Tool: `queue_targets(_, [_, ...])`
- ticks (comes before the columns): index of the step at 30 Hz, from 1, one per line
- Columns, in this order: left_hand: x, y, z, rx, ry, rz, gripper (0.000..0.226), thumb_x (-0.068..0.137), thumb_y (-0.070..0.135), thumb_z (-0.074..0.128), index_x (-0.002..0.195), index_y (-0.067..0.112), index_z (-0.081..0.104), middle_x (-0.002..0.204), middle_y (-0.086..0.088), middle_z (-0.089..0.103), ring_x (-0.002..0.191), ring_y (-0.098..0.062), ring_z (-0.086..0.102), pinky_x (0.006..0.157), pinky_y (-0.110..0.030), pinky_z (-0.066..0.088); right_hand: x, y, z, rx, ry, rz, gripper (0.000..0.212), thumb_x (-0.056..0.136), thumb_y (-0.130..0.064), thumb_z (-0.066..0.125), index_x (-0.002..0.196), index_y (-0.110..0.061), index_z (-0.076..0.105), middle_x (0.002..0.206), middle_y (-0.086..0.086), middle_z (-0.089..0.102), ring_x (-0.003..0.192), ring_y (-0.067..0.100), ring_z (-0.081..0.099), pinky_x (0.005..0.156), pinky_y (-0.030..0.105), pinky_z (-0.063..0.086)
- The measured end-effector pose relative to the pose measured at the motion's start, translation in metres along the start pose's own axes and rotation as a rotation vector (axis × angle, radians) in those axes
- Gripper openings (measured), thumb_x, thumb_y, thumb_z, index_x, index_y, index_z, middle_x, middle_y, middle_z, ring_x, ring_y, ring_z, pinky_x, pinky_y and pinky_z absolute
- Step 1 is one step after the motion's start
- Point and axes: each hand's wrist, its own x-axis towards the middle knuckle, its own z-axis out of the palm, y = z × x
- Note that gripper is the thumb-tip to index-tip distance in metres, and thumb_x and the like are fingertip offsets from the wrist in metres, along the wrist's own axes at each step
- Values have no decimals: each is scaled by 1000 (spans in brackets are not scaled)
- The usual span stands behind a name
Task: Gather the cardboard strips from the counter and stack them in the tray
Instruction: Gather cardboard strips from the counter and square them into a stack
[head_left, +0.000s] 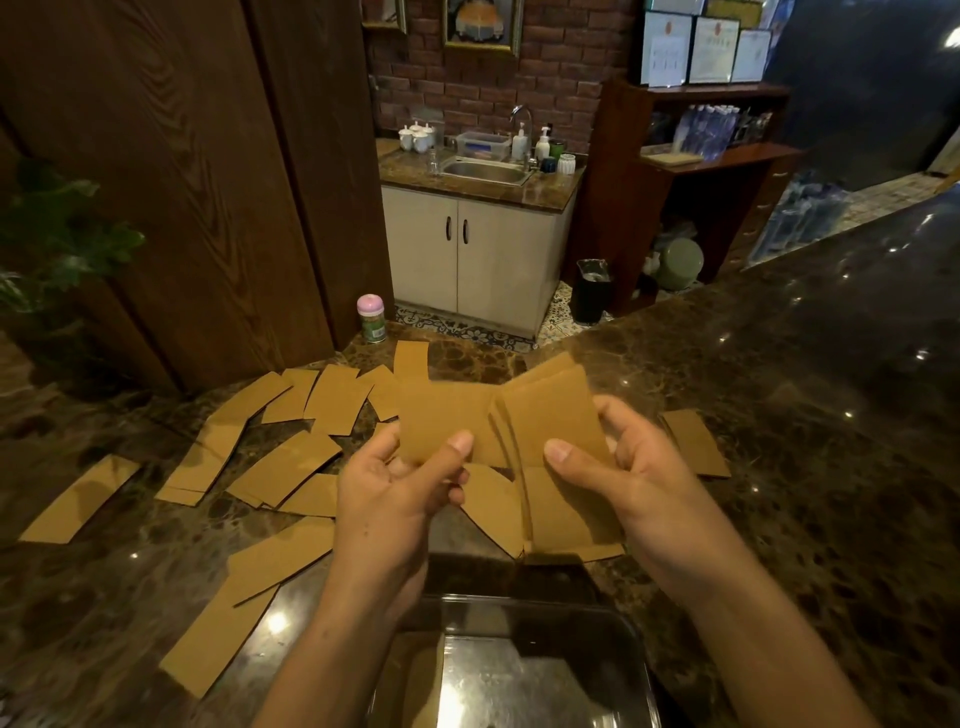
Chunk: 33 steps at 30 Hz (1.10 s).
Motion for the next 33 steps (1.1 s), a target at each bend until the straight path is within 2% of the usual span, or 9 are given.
queue_targets(4, [0,-2,10,5,29,40,15,98,14,59,109,7,67,95,-8,77,90,-21,71,86,-41,54,-13,26,23,-19,-34,85,37,93,-27,70,127,-38,61,117,-4,78,104,20,76,87,46,64])
queue_targets(10, [-1,1,3,216,-44,101,27,102,17,53,127,18,65,114,0,76,106,-19,72,84,-34,59,-9,23,15,256,98,-33,36,94,-22,71,129,-23,64,117,3,78,106,24,76,78,37,65])
queue_targets(12, [-8,0,8,263,-145,64,27,102,22,51,125,26,66,112,2,76,103,-19,72,80,-35,61,-8,24,18,334,99,-44,38,94,-23,71,132,-21,64,120,8,77,110,28,75,84,44,65])
queue_targets(16, [-21,-5,22,202,-202,9,29,99,36,47,114,45,70,113,7,75,105,-17,71,84,-43,60,-12,32,37,314,119,-103,40,93,-25,63,133,-25,63,121,3,77,112,22,74,86,38,64])
queue_targets(20, [-28,-7,27,-131,-293,-238,42,95,43,46,131,31,65,126,-8,71,119,-25,67,94,-41,56,-13,47,49,24,126,-187,44,101,-43,62,144,-39,52,142,-3,60,128,12,62,100,38,58])
queue_targets(24, [-29,-8,21,-184,-355,-292,54,96,48,42,143,25,54,134,-13,67,125,-28,64,102,-44,54,-16,46,47,-332,170,-228,69,90,-71,55,153,-59,29,166,-31,4,153,-5,20,121,34,39])
queue_targets(27, [-28,-7,23,-166,-414,-283,52,95,49,41,145,36,51,132,-15,67,118,-31,66,107,-52,46,-24,35,47,-430,234,-265,88,83,-70,61,149,-72,2,158,-44,-12,141,-17,27,106,18,48])
queue_targets(30, [-27,-3,26,-214,-466,-273,43,96,49,40,136,50,55,120,-19,66,90,-29,61,86,-44,49,-27,24,39,-426,235,-339,80,73,-62,75,133,-70,24,154,-47,-6,125,-31,29,81,-4,45])
queue_targets(33, [-24,-2,25,-252,-511,-269,42,99,47,40,137,46,56,119,-13,64,84,-24,58,73,-37,46,-28,18,24,-661,31,-433,67,66,-63,84,119,-57,44,165,-35,-6,139,-25,16,93,-7,35])
